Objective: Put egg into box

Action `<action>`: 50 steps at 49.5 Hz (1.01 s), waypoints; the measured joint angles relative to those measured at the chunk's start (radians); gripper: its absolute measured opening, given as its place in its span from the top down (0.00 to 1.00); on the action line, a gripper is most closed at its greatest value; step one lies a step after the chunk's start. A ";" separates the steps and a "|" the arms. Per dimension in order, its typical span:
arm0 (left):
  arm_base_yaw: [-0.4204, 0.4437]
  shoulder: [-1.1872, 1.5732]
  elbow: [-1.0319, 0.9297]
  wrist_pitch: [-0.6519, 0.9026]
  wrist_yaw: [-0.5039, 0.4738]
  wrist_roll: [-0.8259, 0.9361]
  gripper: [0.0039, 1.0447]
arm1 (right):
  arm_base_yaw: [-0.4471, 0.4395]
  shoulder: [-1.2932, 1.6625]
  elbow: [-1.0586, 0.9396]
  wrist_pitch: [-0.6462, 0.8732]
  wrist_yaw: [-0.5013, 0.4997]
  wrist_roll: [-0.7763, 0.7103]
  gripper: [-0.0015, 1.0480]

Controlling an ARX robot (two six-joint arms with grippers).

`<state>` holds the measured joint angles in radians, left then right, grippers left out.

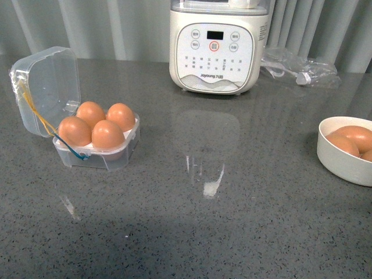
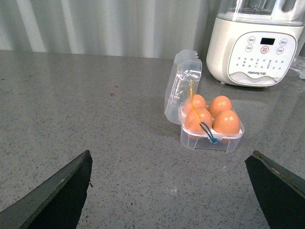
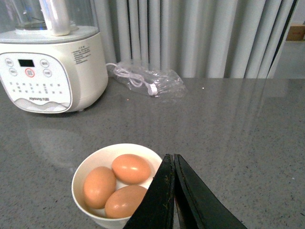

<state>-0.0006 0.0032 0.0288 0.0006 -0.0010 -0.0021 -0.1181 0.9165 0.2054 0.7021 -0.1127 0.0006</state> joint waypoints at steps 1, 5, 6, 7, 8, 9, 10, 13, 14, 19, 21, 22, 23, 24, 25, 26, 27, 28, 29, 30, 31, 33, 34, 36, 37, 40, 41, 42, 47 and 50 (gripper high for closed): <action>0.000 0.000 0.000 0.000 0.000 0.000 0.06 | 0.005 -0.010 -0.008 -0.002 0.002 0.000 0.97; 0.000 0.000 0.000 0.000 0.000 0.000 0.06 | 0.020 -0.058 -0.042 -0.015 0.017 0.000 0.97; 0.000 0.000 0.000 0.000 0.000 0.000 0.06 | 0.024 -0.069 -0.049 -0.020 0.022 0.000 0.97; 0.000 0.000 0.000 0.000 0.000 0.000 0.06 | 0.026 -0.079 -0.056 -0.025 0.026 0.000 0.97; 0.000 0.000 0.000 0.000 0.000 0.000 0.06 | 0.028 -0.085 -0.059 -0.027 0.028 0.000 0.97; 0.000 0.000 0.000 0.000 0.000 0.000 0.06 | 0.032 -0.096 -0.066 -0.032 0.033 0.000 0.97; 0.000 0.000 0.000 0.000 0.000 0.000 0.06 | 0.045 -0.108 -0.072 -0.039 0.054 0.000 0.97; 0.000 0.000 0.000 0.000 0.000 0.000 0.06 | 0.093 -0.150 -0.093 -0.060 0.107 0.000 0.97; 0.000 0.000 0.000 0.000 0.000 0.000 0.06 | 0.105 -0.167 -0.101 -0.068 0.107 0.000 0.97; 0.000 0.000 0.000 0.000 0.000 0.000 0.06 | 0.115 -0.232 -0.127 -0.108 0.109 0.000 0.97; 0.000 0.000 0.000 0.000 0.000 0.000 0.06 | 0.115 -0.254 -0.134 -0.123 0.111 0.000 0.97; 0.000 0.000 0.000 0.000 0.000 0.000 0.06 | 0.115 -0.266 -0.137 -0.130 0.112 0.000 0.97; 0.000 0.000 0.000 0.000 0.000 0.000 0.06 | 0.115 -0.270 -0.138 -0.133 0.112 0.000 0.97; 0.000 0.000 0.000 0.000 0.000 0.000 0.06 | 0.115 -0.282 -0.142 -0.141 0.112 0.000 0.97; 0.000 0.000 0.000 0.000 0.000 0.000 0.06 | 0.115 -0.298 -0.147 -0.152 0.112 0.000 0.97; 0.000 0.000 0.000 0.000 0.000 0.000 0.06 | 0.115 -0.309 -0.150 -0.160 0.112 0.000 0.97; 0.000 0.000 0.000 0.000 0.000 0.000 0.06 | 0.115 -0.320 -0.153 -0.167 0.112 0.000 0.97; 0.000 0.000 0.000 0.000 0.000 0.000 0.06 | 0.115 -0.325 -0.154 -0.171 0.112 0.000 0.97; 0.000 0.000 0.000 0.000 0.000 0.000 0.06 | 0.115 -0.336 -0.157 -0.180 0.112 0.000 0.97; 0.000 0.000 0.000 0.000 0.000 0.000 0.06 | 0.115 -0.347 -0.159 -0.188 0.112 0.000 0.97; 0.000 0.000 0.000 0.000 0.000 0.000 0.06 | 0.115 -0.351 -0.161 -0.192 0.112 0.000 0.97; 0.000 0.000 0.000 0.000 0.000 0.000 0.06 | 0.115 -0.359 -0.173 -0.183 0.112 0.000 0.97; 0.000 0.000 0.000 0.000 0.000 0.000 0.06 | 0.115 -0.363 -0.183 -0.168 0.112 0.000 0.97; 0.000 0.000 0.000 0.000 0.000 0.000 0.06 | 0.115 -0.380 -0.200 -0.172 0.112 0.000 0.97; 0.000 0.000 0.000 0.000 0.000 0.000 0.06 | 0.115 -0.384 -0.200 -0.177 0.112 -0.001 0.97; 0.000 0.000 0.000 0.000 0.000 0.000 0.06 | 0.115 -0.404 -0.200 -0.200 0.112 0.000 0.97; 0.000 0.000 0.000 0.000 0.000 0.000 0.06 | 0.115 -0.415 -0.200 -0.210 0.112 0.000 0.97; 0.000 0.000 0.000 0.000 0.000 0.000 0.06 | 0.115 -0.421 -0.200 -0.216 0.112 0.000 0.97; 0.000 0.000 0.000 0.000 0.000 0.000 0.06 | 0.115 -0.474 -0.200 -0.262 0.112 0.000 0.97; 0.000 0.000 0.000 0.000 0.000 0.000 0.06 | 0.115 -0.510 -0.200 -0.294 0.112 0.000 0.97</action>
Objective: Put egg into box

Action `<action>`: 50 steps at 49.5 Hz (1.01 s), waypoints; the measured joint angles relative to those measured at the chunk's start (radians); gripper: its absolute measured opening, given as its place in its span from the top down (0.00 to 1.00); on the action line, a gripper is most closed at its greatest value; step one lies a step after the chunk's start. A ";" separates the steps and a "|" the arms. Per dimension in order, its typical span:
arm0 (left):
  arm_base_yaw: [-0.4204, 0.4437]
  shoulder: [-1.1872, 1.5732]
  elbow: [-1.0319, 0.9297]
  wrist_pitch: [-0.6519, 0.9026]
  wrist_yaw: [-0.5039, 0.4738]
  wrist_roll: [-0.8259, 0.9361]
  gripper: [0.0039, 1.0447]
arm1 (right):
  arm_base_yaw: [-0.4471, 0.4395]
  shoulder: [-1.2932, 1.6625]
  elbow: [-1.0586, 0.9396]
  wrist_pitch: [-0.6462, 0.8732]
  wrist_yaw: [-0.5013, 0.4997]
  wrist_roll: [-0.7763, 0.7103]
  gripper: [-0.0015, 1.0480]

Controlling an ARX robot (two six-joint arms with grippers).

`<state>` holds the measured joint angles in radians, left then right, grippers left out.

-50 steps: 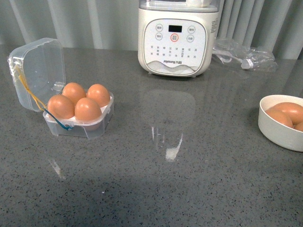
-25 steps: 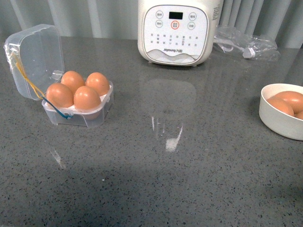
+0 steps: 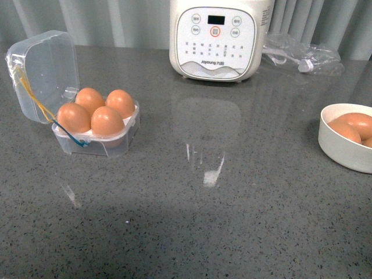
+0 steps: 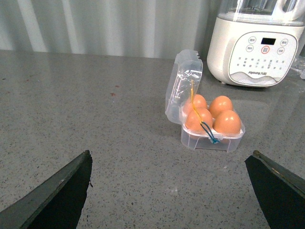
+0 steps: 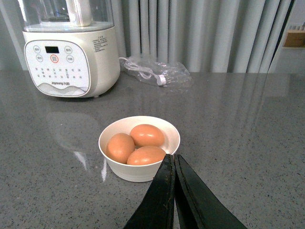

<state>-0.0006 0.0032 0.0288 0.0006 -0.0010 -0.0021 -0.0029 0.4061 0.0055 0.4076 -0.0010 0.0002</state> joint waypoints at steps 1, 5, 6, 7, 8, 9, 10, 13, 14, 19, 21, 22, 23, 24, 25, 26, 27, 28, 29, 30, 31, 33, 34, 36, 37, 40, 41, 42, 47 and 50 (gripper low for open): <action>0.000 0.000 0.000 0.000 0.000 0.000 0.06 | 0.000 -0.008 0.000 -0.008 0.000 0.000 0.97; 0.000 0.000 0.000 0.000 0.000 0.000 0.06 | 0.000 -0.045 0.000 -0.047 0.000 0.000 0.97; 0.000 0.000 0.000 0.000 0.000 0.000 0.06 | 0.000 -0.053 0.000 -0.055 0.000 0.000 0.97; 0.000 0.000 0.000 0.000 0.000 0.000 0.06 | 0.000 -0.066 0.000 -0.067 0.000 0.000 0.97; 0.000 0.000 0.000 0.000 0.000 0.000 0.06 | 0.000 -0.070 0.000 -0.071 0.000 0.000 0.97; 0.000 0.000 0.000 0.000 0.000 0.000 0.06 | 0.000 -0.079 0.000 -0.079 0.000 0.000 0.97; 0.000 0.000 0.000 0.000 0.000 0.000 0.06 | 0.000 -0.087 0.000 -0.087 0.000 0.000 0.97; 0.000 0.000 0.000 0.000 0.000 0.000 0.06 | 0.000 -0.106 0.000 -0.105 0.000 0.000 0.97; 0.000 0.000 0.000 0.000 0.000 0.000 0.06 | 0.000 -0.109 0.000 -0.109 0.000 0.000 0.97; 0.000 0.000 0.000 0.000 0.000 0.000 0.06 | 0.000 -0.141 0.000 -0.139 0.000 0.000 0.97; 0.000 0.000 0.000 0.000 0.000 0.000 0.06 | 0.000 -0.156 0.000 -0.155 0.000 0.000 0.97; 0.000 0.000 0.000 0.000 0.000 0.000 0.06 | 0.000 -0.165 0.000 -0.164 0.000 0.000 0.97; 0.000 0.000 0.000 0.000 0.000 0.000 0.06 | 0.000 -0.171 0.000 -0.170 0.000 0.000 0.97; 0.000 0.000 0.000 0.000 0.000 0.000 0.06 | 0.000 -0.177 0.000 -0.175 0.000 0.000 0.97; 0.000 0.000 0.000 0.000 0.000 0.000 0.06 | 0.000 -0.185 0.000 -0.183 0.000 0.000 0.97; 0.000 0.000 0.000 0.000 0.000 0.000 0.06 | 0.000 -0.190 0.000 -0.189 0.000 0.000 0.97; 0.000 0.000 0.000 0.000 0.000 0.000 0.06 | 0.000 -0.198 0.000 -0.197 0.000 0.000 0.97; 0.000 0.000 0.000 0.000 0.000 0.000 0.06 | 0.000 -0.201 0.000 -0.200 0.000 0.000 0.97; 0.000 0.000 0.000 0.000 0.000 0.000 0.06 | 0.000 -0.204 0.000 -0.203 0.000 0.000 0.97; 0.000 0.000 0.000 0.000 0.000 0.000 0.06 | 0.000 -0.211 0.000 -0.209 0.000 0.000 0.97; 0.000 0.000 0.000 0.000 0.000 0.000 0.06 | 0.000 -0.215 0.000 -0.214 0.000 0.000 0.97; 0.000 0.000 0.000 0.000 0.000 0.000 0.06 | 0.000 -0.222 0.000 -0.220 0.000 0.000 0.97; 0.000 0.000 0.000 0.000 0.000 0.000 0.06 | 0.000 -0.224 0.000 -0.223 0.000 0.000 0.97; 0.000 0.000 0.000 0.000 0.000 0.000 0.06 | 0.000 -0.237 0.000 -0.236 0.000 0.000 0.97; 0.000 0.000 0.000 0.000 0.000 0.000 0.06 | 0.000 -0.264 0.001 -0.267 0.000 0.000 0.97; 0.000 0.000 0.000 0.000 0.000 0.000 0.06 | 0.000 -0.354 0.001 -0.389 0.000 0.000 0.97; 0.000 0.000 0.000 0.000 0.000 0.000 0.06 | 0.000 -0.377 0.001 -0.401 0.000 0.000 0.97; 0.000 0.000 0.000 0.000 0.000 0.000 0.06 | 0.000 -0.390 0.001 -0.401 0.000 0.000 0.97; 0.000 0.000 0.000 0.000 0.000 0.000 0.06 | 0.000 -0.401 0.001 -0.406 0.000 0.000 0.97; 0.000 0.000 0.000 0.000 0.000 0.000 0.06 | 0.000 -0.401 0.001 -0.407 0.000 0.000 0.97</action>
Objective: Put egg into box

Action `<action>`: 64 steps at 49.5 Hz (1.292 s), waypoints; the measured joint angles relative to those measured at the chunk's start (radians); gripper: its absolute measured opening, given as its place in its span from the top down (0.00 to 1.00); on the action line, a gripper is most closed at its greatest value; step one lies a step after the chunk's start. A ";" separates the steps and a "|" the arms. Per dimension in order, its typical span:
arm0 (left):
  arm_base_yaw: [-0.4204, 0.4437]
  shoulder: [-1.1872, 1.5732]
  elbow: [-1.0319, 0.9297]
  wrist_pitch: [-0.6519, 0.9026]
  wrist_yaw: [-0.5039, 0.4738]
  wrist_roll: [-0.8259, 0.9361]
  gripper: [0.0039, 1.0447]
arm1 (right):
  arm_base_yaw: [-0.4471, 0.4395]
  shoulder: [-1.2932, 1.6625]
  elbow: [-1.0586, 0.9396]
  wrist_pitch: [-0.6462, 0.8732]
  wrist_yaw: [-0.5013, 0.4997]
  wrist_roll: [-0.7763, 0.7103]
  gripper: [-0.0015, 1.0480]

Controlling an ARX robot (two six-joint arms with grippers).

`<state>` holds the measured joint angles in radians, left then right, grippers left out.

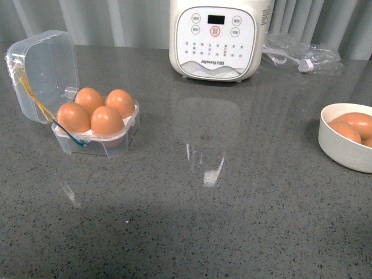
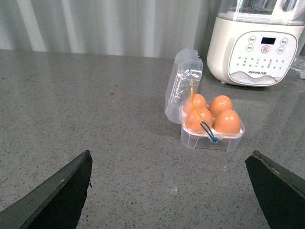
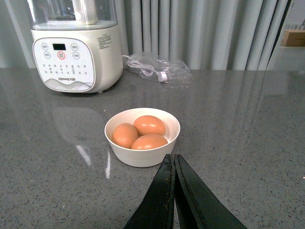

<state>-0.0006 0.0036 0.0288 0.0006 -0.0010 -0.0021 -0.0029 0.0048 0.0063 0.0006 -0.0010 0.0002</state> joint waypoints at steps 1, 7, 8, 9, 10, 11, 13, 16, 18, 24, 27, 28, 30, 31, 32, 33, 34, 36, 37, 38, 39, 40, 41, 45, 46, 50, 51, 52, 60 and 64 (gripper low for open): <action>0.000 0.000 0.000 0.000 0.000 0.000 0.06 | 0.000 0.000 0.000 0.000 0.000 0.000 0.97; 0.000 -0.001 0.000 0.000 0.000 0.000 0.06 | 0.000 -0.001 0.000 0.000 0.000 -0.001 0.81; 0.000 -0.001 0.000 0.000 0.000 0.000 0.06 | 0.000 -0.001 0.000 0.000 0.000 -0.001 0.78; 0.000 -0.001 0.000 0.000 0.000 0.000 0.06 | 0.000 -0.001 0.000 0.000 0.000 -0.001 0.74; 0.000 -0.001 0.000 0.000 0.000 0.000 0.06 | 0.000 -0.001 0.000 0.000 0.000 -0.001 0.72; 0.000 -0.001 0.000 0.000 0.000 0.000 0.06 | 0.000 -0.001 0.000 0.000 0.000 -0.001 0.69; 0.000 -0.001 0.000 0.000 0.000 0.000 0.06 | 0.000 -0.001 0.000 0.000 0.000 -0.001 0.62; 0.000 -0.001 0.000 0.000 0.000 0.000 0.06 | 0.000 -0.001 0.000 0.000 0.000 -0.001 0.54; 0.000 -0.001 0.000 0.000 0.000 0.000 0.06 | 0.000 -0.001 0.000 0.000 0.000 -0.001 0.49; 0.000 -0.001 0.000 0.000 0.000 0.000 0.06 | 0.000 -0.001 0.000 0.000 0.000 -0.001 0.29; 0.000 -0.001 0.000 0.000 0.000 0.000 0.06 | 0.000 -0.001 0.000 0.000 0.000 -0.001 0.18; 0.000 -0.001 0.000 0.000 0.000 0.000 0.06 | 0.000 -0.001 0.000 0.000 0.000 -0.001 0.13; 0.000 -0.001 0.000 0.000 0.000 0.000 0.06 | 0.000 -0.001 0.000 0.000 0.000 -0.001 0.07; 0.000 -0.001 0.000 0.000 0.000 0.000 0.06 | 0.000 -0.001 0.000 0.000 0.000 0.000 0.05; 0.000 0.000 0.000 0.000 -0.001 0.000 0.06 | 0.000 -0.001 0.000 0.000 0.000 0.000 0.06; -0.014 0.028 0.016 -0.055 -0.032 -0.010 0.06 | 0.000 -0.001 0.000 0.000 0.000 0.000 0.07; -0.027 0.060 0.044 -0.131 -0.091 -0.017 0.06 | 0.000 -0.001 0.000 0.000 0.000 0.000 0.08; -0.043 0.127 0.090 -0.241 -0.145 -0.026 0.06 | 0.000 0.000 0.000 0.000 0.000 0.000 0.07; -0.051 0.177 0.119 -0.305 -0.173 -0.027 0.06 | 0.000 0.000 0.000 0.000 0.000 0.000 0.07; -0.056 0.218 0.143 -0.357 -0.190 -0.028 0.06 | 0.000 -0.001 0.000 0.000 0.000 0.000 0.07; -0.056 0.251 0.160 -0.396 -0.196 -0.030 0.06 | 0.000 -0.001 0.000 0.000 0.000 0.000 0.07; -0.056 0.280 0.172 -0.420 -0.193 -0.031 0.06 | 0.000 -0.001 0.000 0.000 0.000 0.000 0.07; -0.056 0.290 0.174 -0.421 -0.191 -0.030 0.06 | 0.000 -0.001 0.000 0.000 -0.001 0.000 0.07; -0.043 0.306 0.192 -0.390 -0.174 -0.033 0.06 | 0.000 0.000 0.000 0.000 0.000 0.000 0.07; -0.037 0.311 0.206 -0.368 -0.165 -0.034 0.06 | 0.000 0.000 0.000 0.000 0.001 0.000 0.07; -0.023 0.351 0.241 -0.296 -0.134 -0.034 0.06 | 0.000 0.000 0.000 0.000 0.000 0.000 0.07; -0.020 0.365 0.246 -0.277 -0.127 -0.033 0.06 | 0.000 0.000 0.000 0.000 0.000 0.000 0.07; -0.015 0.392 0.254 -0.248 -0.111 -0.033 0.06 | 0.000 -0.001 0.000 0.000 0.000 0.000 0.07; 0.056 0.628 0.324 -0.019 0.017 -0.014 0.06 | 0.000 -0.001 0.000 0.000 0.000 0.000 0.07; 0.101 0.767 0.382 0.091 0.053 0.011 0.06 | 0.000 -0.001 0.000 0.000 0.000 0.000 0.07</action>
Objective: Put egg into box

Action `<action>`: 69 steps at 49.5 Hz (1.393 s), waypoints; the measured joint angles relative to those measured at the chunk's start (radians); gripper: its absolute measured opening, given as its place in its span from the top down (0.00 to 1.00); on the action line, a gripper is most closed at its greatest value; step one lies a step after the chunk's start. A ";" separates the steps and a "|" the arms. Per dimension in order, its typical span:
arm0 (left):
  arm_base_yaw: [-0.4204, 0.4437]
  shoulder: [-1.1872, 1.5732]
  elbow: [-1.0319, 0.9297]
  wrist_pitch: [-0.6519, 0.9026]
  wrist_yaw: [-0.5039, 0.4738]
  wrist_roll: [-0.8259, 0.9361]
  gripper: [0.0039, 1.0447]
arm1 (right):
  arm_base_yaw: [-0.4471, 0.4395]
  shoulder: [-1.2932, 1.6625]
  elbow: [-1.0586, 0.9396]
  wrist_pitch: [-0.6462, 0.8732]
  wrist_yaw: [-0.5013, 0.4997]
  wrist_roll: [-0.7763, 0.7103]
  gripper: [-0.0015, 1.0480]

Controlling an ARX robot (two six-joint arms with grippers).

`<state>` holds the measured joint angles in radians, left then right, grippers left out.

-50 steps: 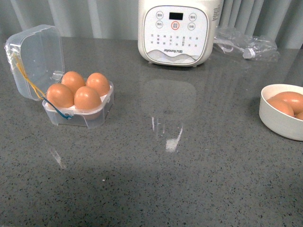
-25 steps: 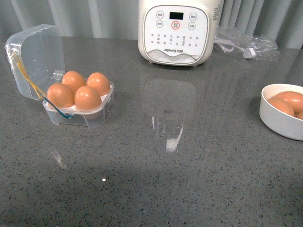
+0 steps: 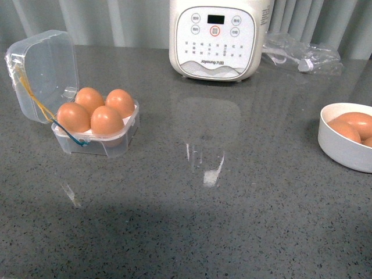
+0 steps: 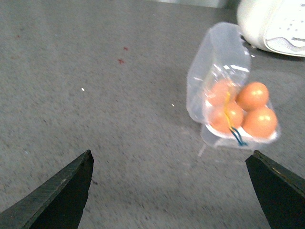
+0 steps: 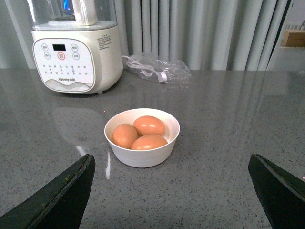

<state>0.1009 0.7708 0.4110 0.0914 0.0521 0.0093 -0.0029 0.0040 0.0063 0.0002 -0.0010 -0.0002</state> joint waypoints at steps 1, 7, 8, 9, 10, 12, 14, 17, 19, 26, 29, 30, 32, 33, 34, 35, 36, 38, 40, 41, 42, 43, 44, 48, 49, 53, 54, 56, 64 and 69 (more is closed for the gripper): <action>0.014 0.051 0.020 0.037 0.007 0.013 0.06 | 0.000 0.000 0.000 0.000 0.000 0.000 0.07; 0.067 0.238 0.091 0.145 0.020 0.058 0.06 | 0.000 0.000 0.000 0.000 0.000 0.000 0.07; 0.074 0.262 0.100 0.159 0.019 0.069 0.06 | 0.000 0.000 0.000 0.000 0.000 0.000 0.07; 0.077 0.274 0.103 0.166 0.019 0.072 0.06 | 0.000 0.000 0.000 0.000 0.000 0.000 0.07; 0.083 0.295 0.111 0.180 0.019 0.079 0.06 | 0.000 0.000 0.000 0.000 0.000 0.000 0.07; 0.092 0.326 0.122 0.198 0.020 0.091 0.06 | 0.000 0.000 0.000 0.000 0.000 0.000 0.07; 0.101 0.357 0.132 0.212 0.019 0.104 0.06 | 0.000 0.000 0.000 0.000 0.000 0.000 0.07; 0.118 0.410 0.155 0.254 0.008 0.139 0.06 | 0.000 0.000 0.000 0.000 0.000 0.000 0.07; 0.132 0.444 0.175 0.258 0.021 0.146 0.06 | 0.000 0.000 0.000 0.000 0.000 0.000 0.07; 0.156 0.566 0.240 0.292 0.013 0.175 0.06 | 0.000 0.000 0.000 0.000 0.000 0.000 0.07; 0.155 0.603 0.262 0.298 0.011 0.179 0.06 | 0.000 0.000 0.000 0.000 0.000 0.000 0.07; 0.153 0.622 0.273 0.301 0.012 0.180 0.06 | 0.000 0.000 0.000 0.000 0.000 0.000 0.07; 0.145 0.639 0.285 0.298 0.017 0.174 0.06 | 0.000 0.000 0.000 0.000 0.000 0.000 0.07; 0.142 0.646 0.289 0.296 0.017 0.172 0.06 | 0.000 0.000 0.000 0.000 0.000 0.000 0.07; 0.137 0.652 0.293 0.296 0.017 0.172 0.06 | 0.000 0.000 0.000 0.000 0.000 0.000 0.07; 0.131 0.658 0.296 0.296 0.016 0.171 0.06 | 0.000 0.000 0.000 0.000 0.000 0.000 0.07; 0.128 0.660 0.299 0.296 0.017 0.170 0.06 | 0.000 0.000 0.000 0.000 0.000 0.000 0.07; 0.116 0.670 0.309 0.296 0.016 0.166 0.06 | 0.000 0.000 0.000 0.000 0.000 0.000 0.07; 0.102 0.681 0.321 0.296 0.015 0.162 0.06 | 0.000 0.000 0.000 0.000 0.000 0.000 0.07; 0.097 0.686 0.326 0.297 0.015 0.161 0.06 | 0.000 0.000 0.000 0.000 0.000 0.000 0.07; 0.092 0.691 0.330 0.297 0.013 0.159 0.06 | 0.000 0.000 0.000 0.000 0.000 0.000 0.07; 0.085 0.699 0.336 0.298 0.012 0.153 0.06 | 0.000 0.000 0.000 0.000 0.000 0.000 0.07; 0.080 0.705 0.340 0.298 0.014 0.145 0.06 | 0.000 0.000 0.000 0.000 0.000 0.000 0.07; 0.064 0.723 0.349 0.298 0.021 0.126 0.06 | 0.000 0.000 0.000 0.000 0.000 0.000 0.07; 0.056 0.727 0.351 0.297 0.023 0.112 0.06 | 0.000 0.000 0.000 0.000 0.000 0.000 0.07; 0.037 0.731 0.351 0.297 0.027 0.090 0.06 | 0.000 0.000 0.000 0.000 0.000 0.000 0.07; 0.029 0.731 0.351 0.297 0.026 0.086 0.06 | 0.000 0.000 0.000 0.000 0.000 0.000 0.07; 0.015 0.731 0.352 0.297 0.029 0.071 0.06 | 0.000 0.000 0.000 0.000 0.000 0.000 0.07; -0.039 0.726 0.358 0.293 0.048 0.008 0.06 | 0.000 0.000 0.000 0.000 0.000 0.000 0.07; -0.094 0.707 0.358 0.289 0.048 -0.024 0.06 | 0.000 0.000 0.000 0.000 0.000 0.000 0.07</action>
<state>0.0071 1.4780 0.7689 0.3801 0.1001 -0.0151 -0.0029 0.0040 0.0063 0.0002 -0.0010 -0.0002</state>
